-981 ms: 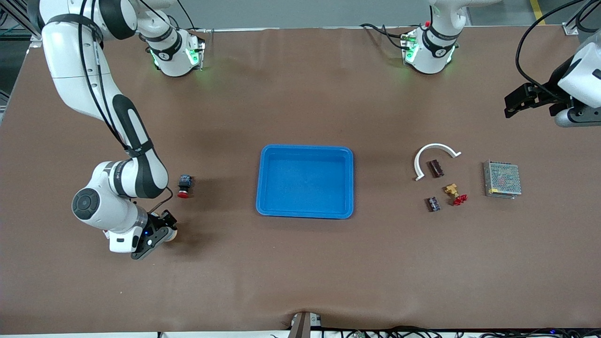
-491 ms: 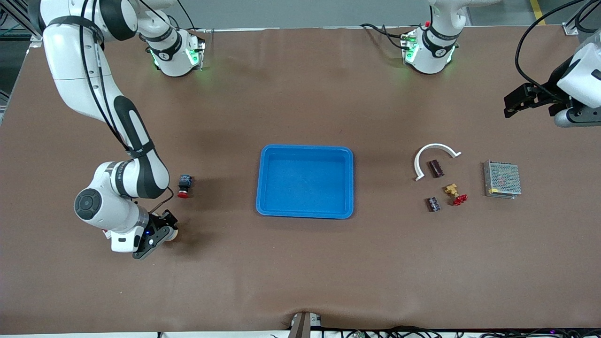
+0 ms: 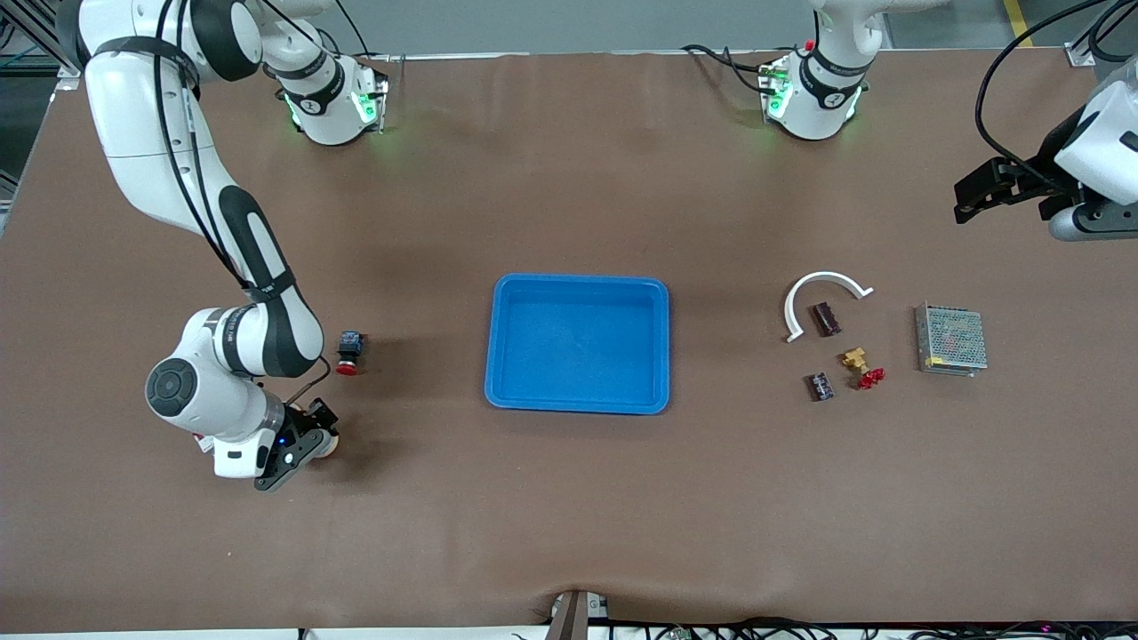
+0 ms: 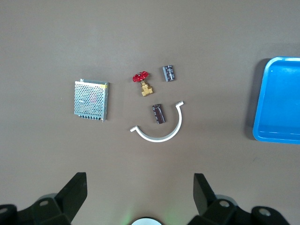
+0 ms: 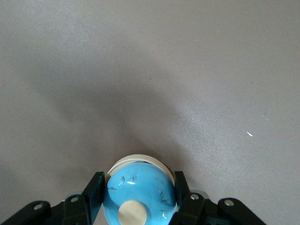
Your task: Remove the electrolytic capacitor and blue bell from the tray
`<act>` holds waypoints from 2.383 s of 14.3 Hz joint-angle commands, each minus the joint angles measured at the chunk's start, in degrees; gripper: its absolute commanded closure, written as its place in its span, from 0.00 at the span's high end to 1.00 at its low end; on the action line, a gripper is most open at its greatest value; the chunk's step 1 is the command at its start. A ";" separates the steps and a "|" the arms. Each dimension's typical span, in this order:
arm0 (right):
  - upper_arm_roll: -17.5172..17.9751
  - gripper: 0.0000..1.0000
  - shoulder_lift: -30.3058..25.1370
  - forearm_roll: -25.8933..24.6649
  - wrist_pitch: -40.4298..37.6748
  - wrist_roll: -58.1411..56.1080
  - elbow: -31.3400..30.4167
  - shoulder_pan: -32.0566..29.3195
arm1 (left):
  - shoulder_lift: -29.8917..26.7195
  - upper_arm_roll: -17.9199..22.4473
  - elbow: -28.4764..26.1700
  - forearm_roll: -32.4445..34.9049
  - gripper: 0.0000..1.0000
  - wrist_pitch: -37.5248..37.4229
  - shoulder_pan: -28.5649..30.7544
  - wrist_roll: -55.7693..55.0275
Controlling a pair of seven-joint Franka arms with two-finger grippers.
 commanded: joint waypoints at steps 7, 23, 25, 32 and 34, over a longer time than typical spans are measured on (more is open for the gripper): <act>0.76 1.00 -0.33 2.77 -0.36 -0.74 0.50 -0.77 | -1.50 0.16 -0.67 -1.17 1.00 0.23 0.05 0.88; 0.49 1.00 -32.63 -4.60 -36.92 36.43 -7.64 1.34 | -2.11 0.07 -1.11 -1.25 1.00 0.58 0.05 1.05; 0.49 1.00 -39.67 -5.41 -37.18 37.14 -13.10 1.17 | -2.02 0.07 -1.11 -1.26 1.00 0.58 0.05 1.05; 0.32 1.00 -49.19 -8.22 -45.35 44.70 -15.06 -0.06 | -2.20 -0.02 -1.20 -2.13 1.00 0.32 0.05 1.14; 0.32 1.00 -50.42 -8.22 -46.41 44.70 -15.14 -1.29 | -2.20 -0.02 -1.20 -2.13 1.00 0.32 0.14 1.14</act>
